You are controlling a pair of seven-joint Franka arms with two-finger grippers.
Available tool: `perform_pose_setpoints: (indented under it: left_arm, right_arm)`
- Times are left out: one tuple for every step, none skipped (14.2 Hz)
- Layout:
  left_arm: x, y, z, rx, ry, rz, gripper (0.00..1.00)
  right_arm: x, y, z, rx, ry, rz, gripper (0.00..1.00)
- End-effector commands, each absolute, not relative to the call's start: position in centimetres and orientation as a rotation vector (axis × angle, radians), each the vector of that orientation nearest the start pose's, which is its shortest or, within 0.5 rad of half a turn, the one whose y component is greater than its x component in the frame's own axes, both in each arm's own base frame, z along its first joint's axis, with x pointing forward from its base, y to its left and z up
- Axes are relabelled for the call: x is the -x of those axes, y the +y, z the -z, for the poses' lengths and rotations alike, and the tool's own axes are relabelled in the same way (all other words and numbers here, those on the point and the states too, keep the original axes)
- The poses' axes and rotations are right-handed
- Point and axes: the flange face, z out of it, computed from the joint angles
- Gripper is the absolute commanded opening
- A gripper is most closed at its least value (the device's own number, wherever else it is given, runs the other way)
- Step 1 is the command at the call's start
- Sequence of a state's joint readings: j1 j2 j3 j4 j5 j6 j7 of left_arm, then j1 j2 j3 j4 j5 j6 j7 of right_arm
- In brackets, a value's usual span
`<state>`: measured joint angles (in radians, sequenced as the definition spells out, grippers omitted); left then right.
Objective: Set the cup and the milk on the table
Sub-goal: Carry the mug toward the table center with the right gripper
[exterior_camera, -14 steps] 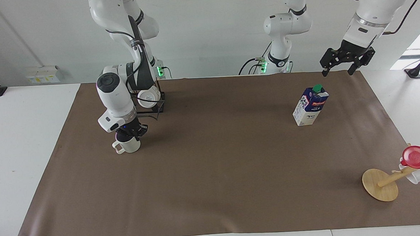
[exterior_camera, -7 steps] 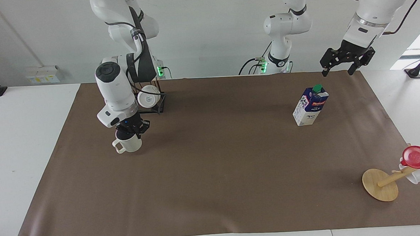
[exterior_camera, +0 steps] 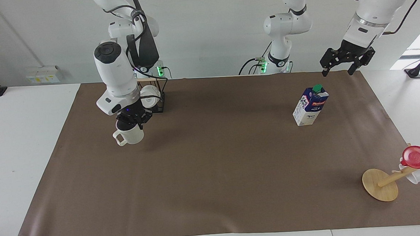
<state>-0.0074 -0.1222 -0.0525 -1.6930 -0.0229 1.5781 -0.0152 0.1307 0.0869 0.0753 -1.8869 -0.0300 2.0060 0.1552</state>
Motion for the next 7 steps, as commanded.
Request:
perform_pose_setpoints:
  left_arm:
    - [-51.3,-3.0,-63.9,3.143,0.065,0.012,1.0]
    - [-51.3,-3.1,-63.9,3.143,0.069,0.012,1.0]
    - [-51.3,-3.1,-63.9,3.143,0.074,0.012,1.0]
    - [-51.2,-3.1,-64.0,3.143,0.077,0.016,1.0]
    - [-51.3,-3.1,-64.0,3.143,0.079,0.016,1.0]
    - [-51.3,-3.1,-64.0,3.143,0.079,0.014,1.0]
    - [-51.3,-3.1,-64.0,3.143,0.081,0.016,1.0]
  right_arm:
    - [-57.7,15.8,-46.7,3.118,-0.059,0.066,0.0]
    - [-57.4,17.8,-46.6,3.118,-0.047,0.066,0.0]
    - [-57.1,19.3,-46.6,3.115,-0.004,0.068,0.0]
    - [-57.0,21.8,-46.0,3.11,0.033,0.078,0.0]
    - [-57.0,23.4,-45.6,3.099,0.062,0.098,0.0]
    - [-56.7,24.5,-45.7,3.089,0.08,0.107,0.0]
    - [-56.3,26.2,-45.4,3.081,0.088,0.113,0.0]
